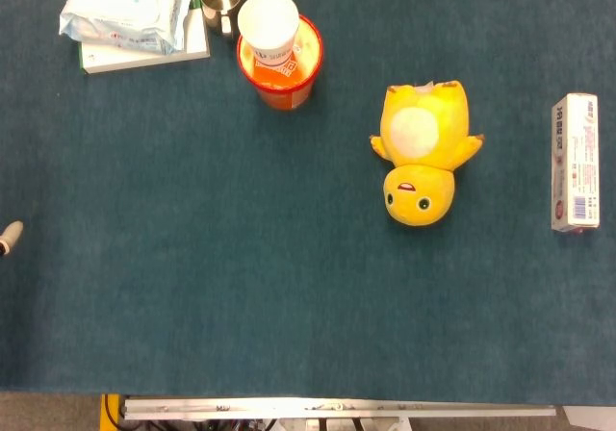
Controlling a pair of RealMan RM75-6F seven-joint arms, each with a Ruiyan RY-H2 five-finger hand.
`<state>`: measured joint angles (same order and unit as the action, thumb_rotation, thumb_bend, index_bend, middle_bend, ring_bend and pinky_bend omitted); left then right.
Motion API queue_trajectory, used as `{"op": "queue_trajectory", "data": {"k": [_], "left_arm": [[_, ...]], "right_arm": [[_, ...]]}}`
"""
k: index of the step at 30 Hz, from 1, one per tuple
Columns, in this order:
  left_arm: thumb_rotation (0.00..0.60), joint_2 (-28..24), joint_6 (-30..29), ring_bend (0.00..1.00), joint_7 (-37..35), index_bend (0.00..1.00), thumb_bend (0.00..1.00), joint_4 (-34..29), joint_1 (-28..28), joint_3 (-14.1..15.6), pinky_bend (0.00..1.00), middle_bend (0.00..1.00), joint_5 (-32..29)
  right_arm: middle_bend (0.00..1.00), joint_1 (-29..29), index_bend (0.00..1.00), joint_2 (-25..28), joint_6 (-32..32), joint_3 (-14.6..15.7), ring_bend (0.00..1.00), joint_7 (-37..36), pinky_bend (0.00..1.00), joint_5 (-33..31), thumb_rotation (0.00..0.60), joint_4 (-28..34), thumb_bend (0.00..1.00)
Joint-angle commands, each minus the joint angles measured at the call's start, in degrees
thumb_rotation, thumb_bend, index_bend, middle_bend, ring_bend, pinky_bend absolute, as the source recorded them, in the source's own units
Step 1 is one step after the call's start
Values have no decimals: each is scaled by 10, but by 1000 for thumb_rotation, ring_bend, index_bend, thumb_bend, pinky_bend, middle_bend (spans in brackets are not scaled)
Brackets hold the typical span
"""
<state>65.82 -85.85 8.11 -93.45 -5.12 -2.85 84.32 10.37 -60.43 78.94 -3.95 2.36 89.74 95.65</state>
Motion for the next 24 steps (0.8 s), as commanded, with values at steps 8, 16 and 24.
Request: {"op": "queue_trajectory", "data": {"k": [8,16,24], "left_arm": [[600,-5,-10,6,-7,85,148,-4,7,2,32,44,2],[600,-4,-12,6,-7,85,148,-5,9,3,32,44,7],[600,-6,-16,6,-10,85,148,-5,14,4,32,44,6]], "right_arm": [[288,63,132,28,-84,-6,136,2,207,12,600,30,0],[288,119,132,39,-154,-11,137,-20,177,18,593,66,0],[288,145,160,23,-157,-16,113,-26,33,34,277,57,0]]}}
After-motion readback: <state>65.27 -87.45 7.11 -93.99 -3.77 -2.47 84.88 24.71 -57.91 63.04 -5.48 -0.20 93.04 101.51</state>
